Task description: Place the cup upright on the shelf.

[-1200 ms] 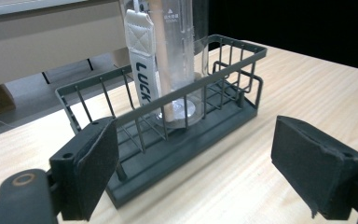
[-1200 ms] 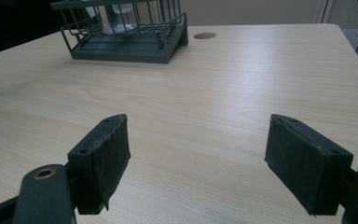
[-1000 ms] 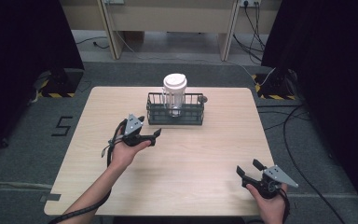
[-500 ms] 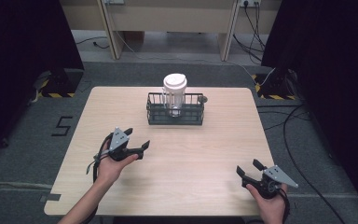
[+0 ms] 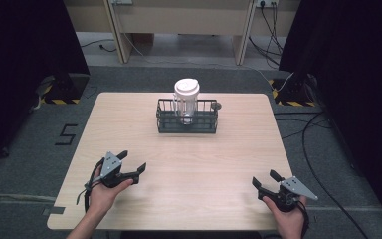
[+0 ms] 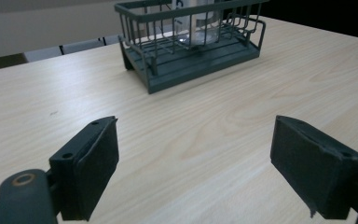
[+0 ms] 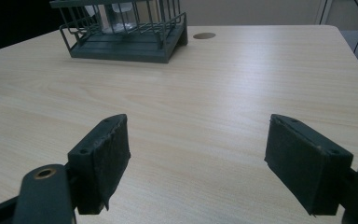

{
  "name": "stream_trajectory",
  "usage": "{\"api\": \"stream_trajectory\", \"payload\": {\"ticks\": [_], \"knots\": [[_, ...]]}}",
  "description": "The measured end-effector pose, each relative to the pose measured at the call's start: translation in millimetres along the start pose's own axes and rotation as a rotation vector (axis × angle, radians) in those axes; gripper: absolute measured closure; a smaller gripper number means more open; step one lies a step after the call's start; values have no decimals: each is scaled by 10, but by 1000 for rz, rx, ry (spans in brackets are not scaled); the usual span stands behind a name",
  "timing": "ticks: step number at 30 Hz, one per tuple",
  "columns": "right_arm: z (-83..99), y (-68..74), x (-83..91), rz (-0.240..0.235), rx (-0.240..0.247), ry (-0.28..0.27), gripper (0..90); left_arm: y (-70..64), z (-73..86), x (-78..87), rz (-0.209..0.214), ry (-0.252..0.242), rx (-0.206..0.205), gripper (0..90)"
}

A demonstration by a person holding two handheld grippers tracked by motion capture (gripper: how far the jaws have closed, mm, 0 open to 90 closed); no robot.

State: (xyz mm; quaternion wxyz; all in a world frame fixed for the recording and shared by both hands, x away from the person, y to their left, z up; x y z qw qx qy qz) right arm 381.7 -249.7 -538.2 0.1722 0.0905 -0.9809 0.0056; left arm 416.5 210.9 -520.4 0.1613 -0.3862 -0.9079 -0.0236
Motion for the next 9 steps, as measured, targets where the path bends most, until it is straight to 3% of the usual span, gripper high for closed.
{"api": "stream_trajectory", "payload": {"ticks": [5,9], "knots": [[1,0,-2,1,0,2,224,27,149,104,-33,0,16,148],[1,1,0,1,2,1,224,22,160,147,-49,-9,21,152]]}}
Point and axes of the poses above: each handheld gripper's, and its own axes: x roughly backward along the jaws, z roughly out of its underside, y roughly to its left, the point moved 8 cm from there along -x, roughly forward along the jaws, and after that the axes turned 15 degrees about z, right-handed, at the moved point
